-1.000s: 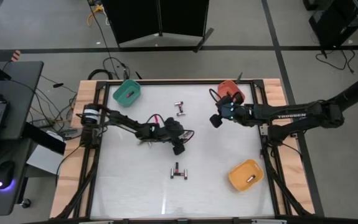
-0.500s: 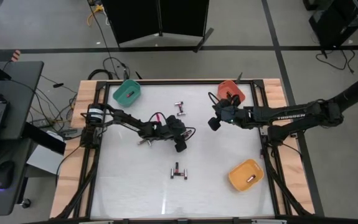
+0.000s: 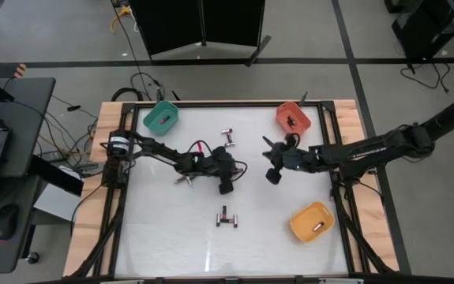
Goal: Sort batteries
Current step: Put the red battery into the green bin
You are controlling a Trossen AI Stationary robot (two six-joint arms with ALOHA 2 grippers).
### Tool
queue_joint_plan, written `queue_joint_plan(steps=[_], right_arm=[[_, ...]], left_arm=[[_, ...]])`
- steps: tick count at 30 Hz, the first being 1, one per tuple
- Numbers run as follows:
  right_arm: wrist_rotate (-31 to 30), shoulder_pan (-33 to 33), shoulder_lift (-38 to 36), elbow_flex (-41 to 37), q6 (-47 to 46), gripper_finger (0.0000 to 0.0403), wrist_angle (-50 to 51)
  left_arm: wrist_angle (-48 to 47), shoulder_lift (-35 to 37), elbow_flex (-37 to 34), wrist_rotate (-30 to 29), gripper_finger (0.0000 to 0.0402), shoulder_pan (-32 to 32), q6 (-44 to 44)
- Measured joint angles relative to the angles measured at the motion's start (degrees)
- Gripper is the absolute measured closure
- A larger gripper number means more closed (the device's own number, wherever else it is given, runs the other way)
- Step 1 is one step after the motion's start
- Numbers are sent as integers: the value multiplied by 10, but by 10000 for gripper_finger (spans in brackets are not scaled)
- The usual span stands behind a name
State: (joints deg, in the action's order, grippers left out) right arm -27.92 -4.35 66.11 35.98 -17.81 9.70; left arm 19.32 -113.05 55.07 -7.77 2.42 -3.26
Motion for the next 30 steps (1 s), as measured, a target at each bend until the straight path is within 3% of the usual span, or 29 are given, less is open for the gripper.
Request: queue_joint_plan(steps=[6, 12, 18, 22, 30], right_arm=[[86, -16, 0, -91, 29, 390, -187], [103, -25, 10, -155, 50, 390, -337], [151, -25, 76, -152, 79, 390, -408], [161, -29, 133, -135, 89, 390, -458], [162, -32, 209, -98, 90, 390, -477]], left_arm=[[-33, 66, -14, 0, 350, 2, 31], [-43, 154, -65, 10, 350, 6, 26], [-155, 277, -108, 7, 350, 6, 31], [-260, 355, -114, -36, 350, 10, 15], [-429, 471, -114, -122, 350, 98, -33]])
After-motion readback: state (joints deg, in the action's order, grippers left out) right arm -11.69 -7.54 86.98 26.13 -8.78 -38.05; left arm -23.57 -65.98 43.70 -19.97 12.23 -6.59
